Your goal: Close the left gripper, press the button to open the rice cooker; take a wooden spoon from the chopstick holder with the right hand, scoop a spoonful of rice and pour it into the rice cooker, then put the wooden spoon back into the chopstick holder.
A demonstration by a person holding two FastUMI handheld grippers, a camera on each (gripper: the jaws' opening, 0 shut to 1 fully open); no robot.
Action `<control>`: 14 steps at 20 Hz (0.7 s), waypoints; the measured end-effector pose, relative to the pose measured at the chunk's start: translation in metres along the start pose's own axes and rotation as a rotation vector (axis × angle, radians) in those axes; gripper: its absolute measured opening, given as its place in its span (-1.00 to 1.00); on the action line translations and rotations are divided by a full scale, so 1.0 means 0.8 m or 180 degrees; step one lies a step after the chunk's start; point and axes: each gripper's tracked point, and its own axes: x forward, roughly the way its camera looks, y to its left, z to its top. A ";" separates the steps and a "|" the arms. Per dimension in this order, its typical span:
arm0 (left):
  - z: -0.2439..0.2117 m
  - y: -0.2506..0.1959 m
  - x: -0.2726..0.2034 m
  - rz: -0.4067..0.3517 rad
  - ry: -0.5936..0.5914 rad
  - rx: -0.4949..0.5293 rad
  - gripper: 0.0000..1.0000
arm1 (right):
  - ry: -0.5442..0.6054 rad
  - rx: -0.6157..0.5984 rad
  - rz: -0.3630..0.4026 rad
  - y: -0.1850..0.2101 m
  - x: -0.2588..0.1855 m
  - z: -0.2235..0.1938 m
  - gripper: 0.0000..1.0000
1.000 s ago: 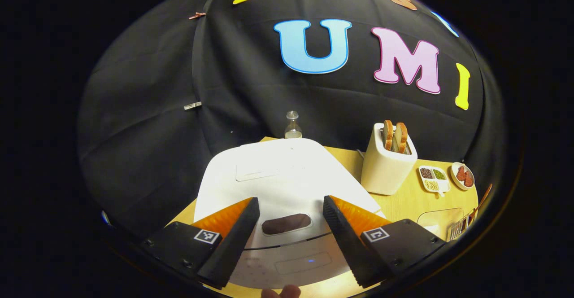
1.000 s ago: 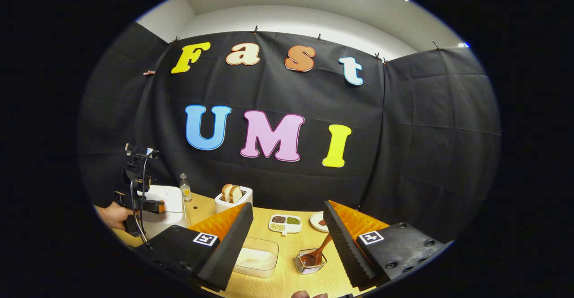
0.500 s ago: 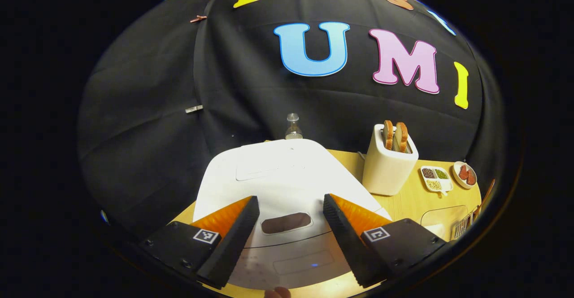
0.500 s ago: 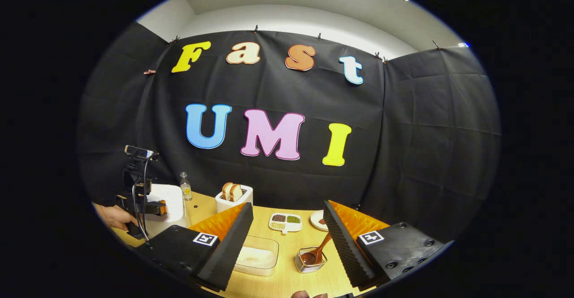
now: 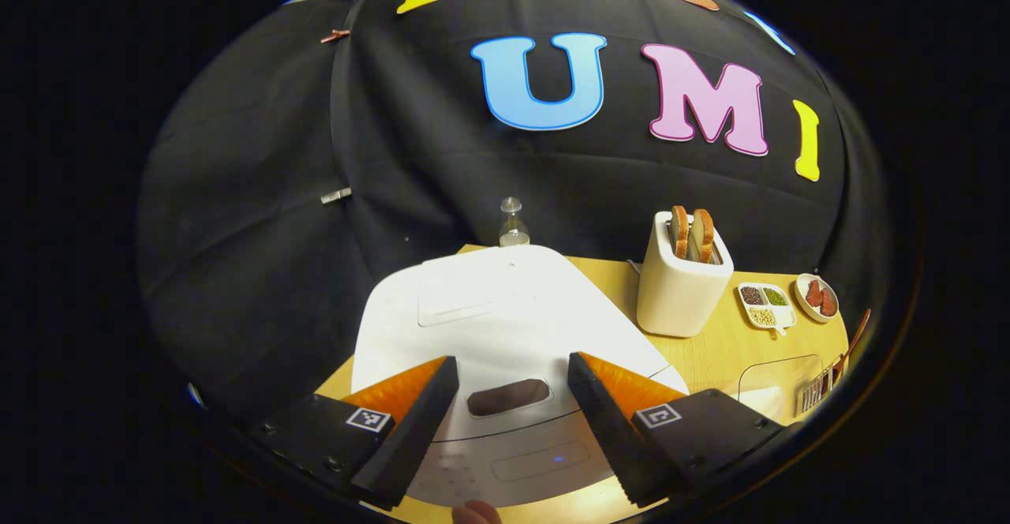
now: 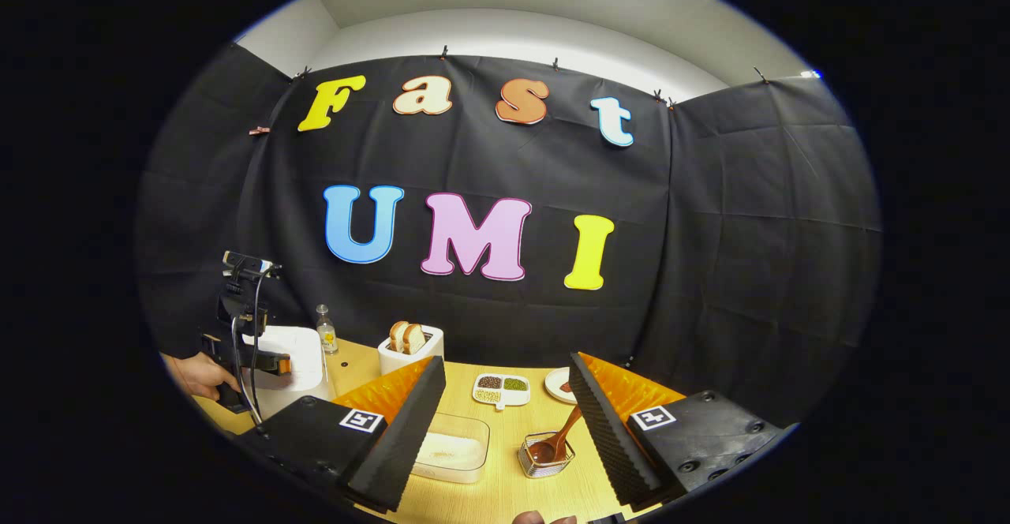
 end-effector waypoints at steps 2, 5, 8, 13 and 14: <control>0.015 -0.003 -0.010 -0.0034 -0.0138 0.0035 0.93 | -0.0002 0.0008 0.0010 0.001 0.001 0.000 0.95; 0.049 -0.007 -0.036 -0.0134 -0.0454 0.0117 0.93 | -0.0015 0.0016 0.0040 0.004 0.005 0.002 0.95; 0.081 -0.018 -0.070 -0.0323 -0.0740 0.0115 0.92 | -0.0037 0.0025 0.0066 0.008 0.010 0.006 0.95; 0.120 -0.035 -0.136 -0.0590 -0.1134 0.0155 0.93 | -0.0064 0.0068 0.0094 0.010 0.022 0.010 0.95; 0.125 -0.036 -0.149 -0.0630 -0.1195 0.0168 0.92 | -0.0064 0.0081 0.0102 0.011 0.023 0.010 0.95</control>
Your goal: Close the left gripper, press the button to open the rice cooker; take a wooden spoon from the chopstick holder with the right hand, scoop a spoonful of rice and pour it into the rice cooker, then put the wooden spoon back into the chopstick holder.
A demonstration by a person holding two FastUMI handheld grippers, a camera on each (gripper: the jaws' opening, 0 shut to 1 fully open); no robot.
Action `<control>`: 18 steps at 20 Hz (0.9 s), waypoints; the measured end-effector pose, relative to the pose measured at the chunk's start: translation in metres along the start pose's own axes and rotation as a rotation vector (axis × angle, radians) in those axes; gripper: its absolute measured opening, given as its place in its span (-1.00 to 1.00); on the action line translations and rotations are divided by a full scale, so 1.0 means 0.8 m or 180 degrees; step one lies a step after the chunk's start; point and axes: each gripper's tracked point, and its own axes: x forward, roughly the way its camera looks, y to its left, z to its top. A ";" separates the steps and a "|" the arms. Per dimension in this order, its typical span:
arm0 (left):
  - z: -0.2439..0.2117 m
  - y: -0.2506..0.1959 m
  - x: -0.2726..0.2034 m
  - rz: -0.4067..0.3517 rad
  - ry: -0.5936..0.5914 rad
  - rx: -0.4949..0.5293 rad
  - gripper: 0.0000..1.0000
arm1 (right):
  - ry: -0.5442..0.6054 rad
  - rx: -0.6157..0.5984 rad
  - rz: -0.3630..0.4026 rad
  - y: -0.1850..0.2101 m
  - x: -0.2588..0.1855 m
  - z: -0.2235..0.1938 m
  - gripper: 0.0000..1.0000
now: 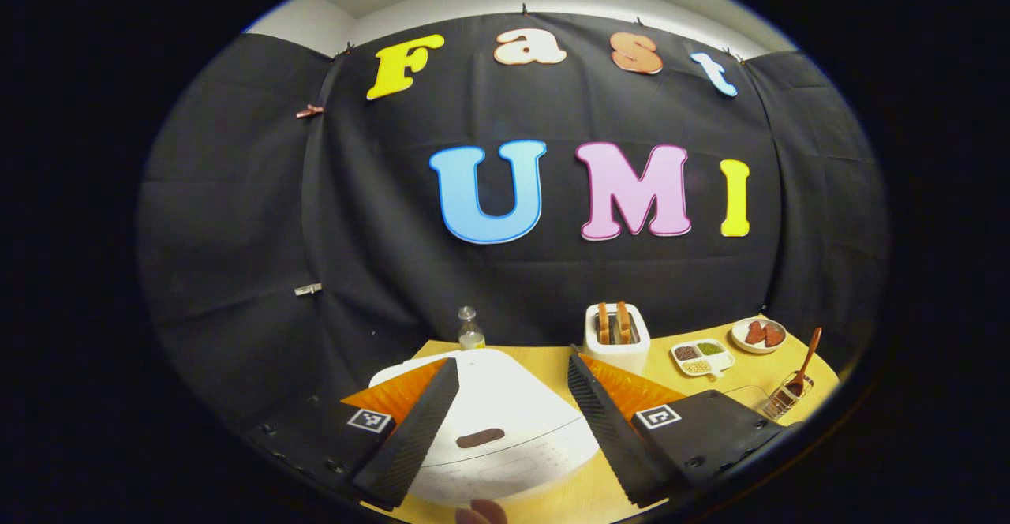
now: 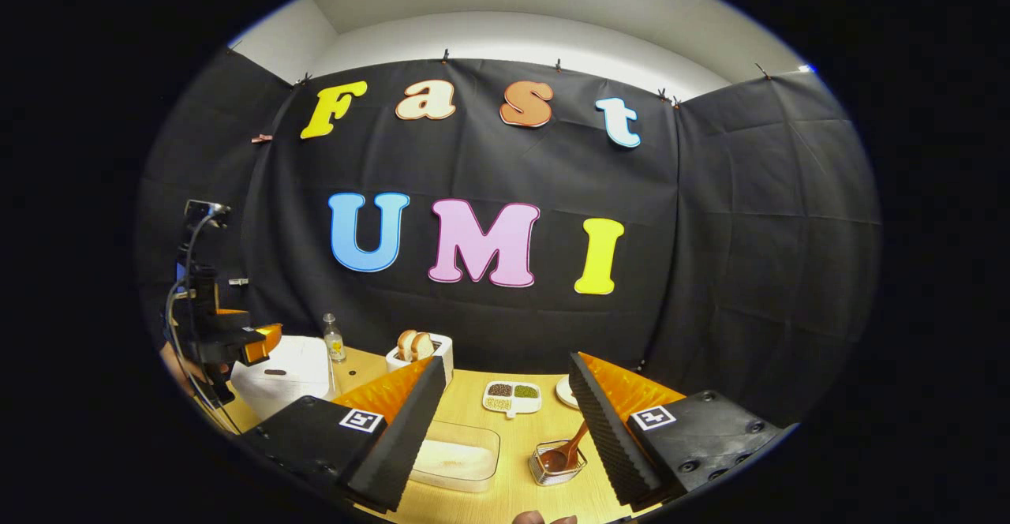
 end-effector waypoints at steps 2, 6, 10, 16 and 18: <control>0.018 -0.008 -0.020 -0.0083 -0.0109 -0.0002 0.93 | 0.0006 0.0029 0.0018 0.001 0.005 -0.001 0.96; 0.044 -0.024 -0.052 -0.0215 -0.0212 -0.0074 0.92 | 0.0015 0.0074 0.0032 0.002 0.013 -0.003 0.95; 0.056 -0.038 -0.078 -0.0328 -0.0263 -0.0095 0.92 | -0.0008 0.0099 0.0048 0.004 0.020 -0.002 0.95; 0.050 -0.050 -0.107 -0.0447 -0.0237 -0.0171 0.93 | 0.0018 0.0029 0.0079 0.003 0.023 -0.008 0.95; 0.052 -0.051 -0.111 -0.0448 -0.0240 -0.0155 0.93 | 0.0024 0.0020 0.0078 0.000 0.023 -0.009 0.95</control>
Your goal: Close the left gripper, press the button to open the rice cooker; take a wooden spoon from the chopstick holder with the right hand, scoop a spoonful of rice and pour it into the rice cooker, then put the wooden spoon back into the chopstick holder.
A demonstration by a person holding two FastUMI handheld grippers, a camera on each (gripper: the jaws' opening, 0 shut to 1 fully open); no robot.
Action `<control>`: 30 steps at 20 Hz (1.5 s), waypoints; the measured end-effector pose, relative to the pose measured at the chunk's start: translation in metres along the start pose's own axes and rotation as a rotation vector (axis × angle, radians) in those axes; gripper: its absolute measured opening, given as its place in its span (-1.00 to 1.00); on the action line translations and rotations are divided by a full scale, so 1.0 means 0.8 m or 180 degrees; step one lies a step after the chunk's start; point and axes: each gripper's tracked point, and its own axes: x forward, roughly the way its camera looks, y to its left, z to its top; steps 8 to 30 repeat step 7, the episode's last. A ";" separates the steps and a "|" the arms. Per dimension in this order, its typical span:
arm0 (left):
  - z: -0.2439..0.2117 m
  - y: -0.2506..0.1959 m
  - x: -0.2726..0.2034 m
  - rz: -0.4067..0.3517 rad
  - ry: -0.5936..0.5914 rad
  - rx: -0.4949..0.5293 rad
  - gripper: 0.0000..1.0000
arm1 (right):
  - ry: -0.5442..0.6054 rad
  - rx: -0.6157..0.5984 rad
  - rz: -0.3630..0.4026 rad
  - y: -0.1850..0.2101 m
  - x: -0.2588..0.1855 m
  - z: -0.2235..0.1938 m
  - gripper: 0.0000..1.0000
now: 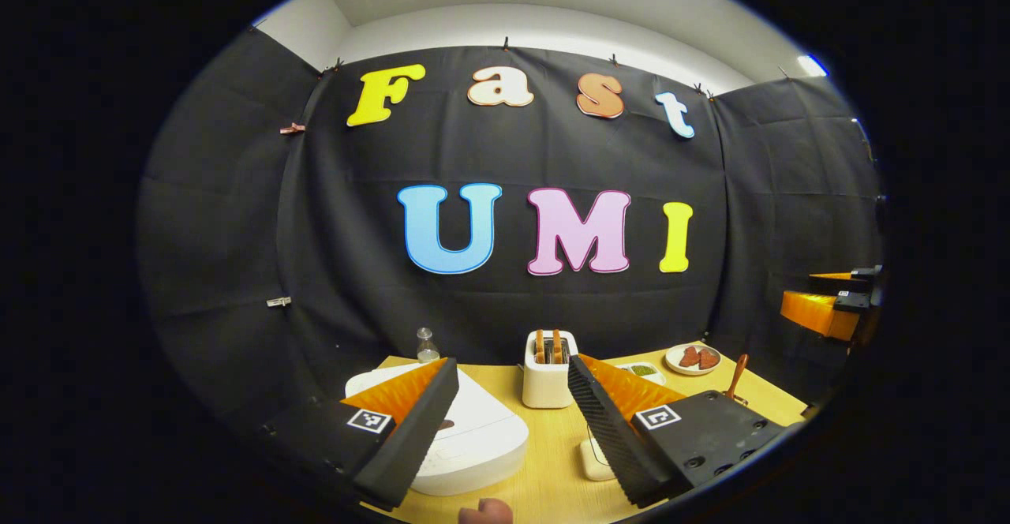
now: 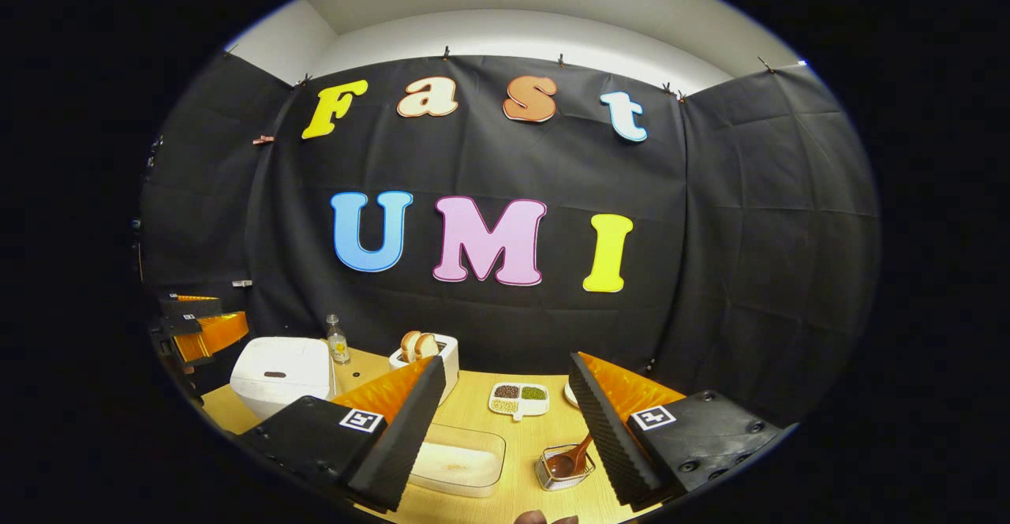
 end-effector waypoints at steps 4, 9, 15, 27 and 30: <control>0.002 -0.008 -0.005 -0.0030 -0.0007 0.0039 0.93 | 0.0018 0.0021 0.0005 -0.001 -0.002 -0.002 0.95; 0.003 -0.014 -0.006 -0.0063 -0.0001 0.0035 0.93 | 0.0013 -0.0014 0.0006 -0.001 -0.006 -0.001 0.95; 0.003 -0.014 -0.006 -0.0063 -0.0001 0.0035 0.93 | 0.0013 -0.0014 0.0006 -0.001 -0.006 -0.001 0.95; 0.003 -0.014 -0.006 -0.0063 -0.0001 0.0035 0.93 | 0.0013 -0.0014 0.0006 -0.001 -0.006 -0.001 0.95; 0.003 -0.014 -0.006 -0.0063 -0.0001 0.0035 0.93 | 0.0013 -0.0014 0.0006 -0.001 -0.006 -0.001 0.95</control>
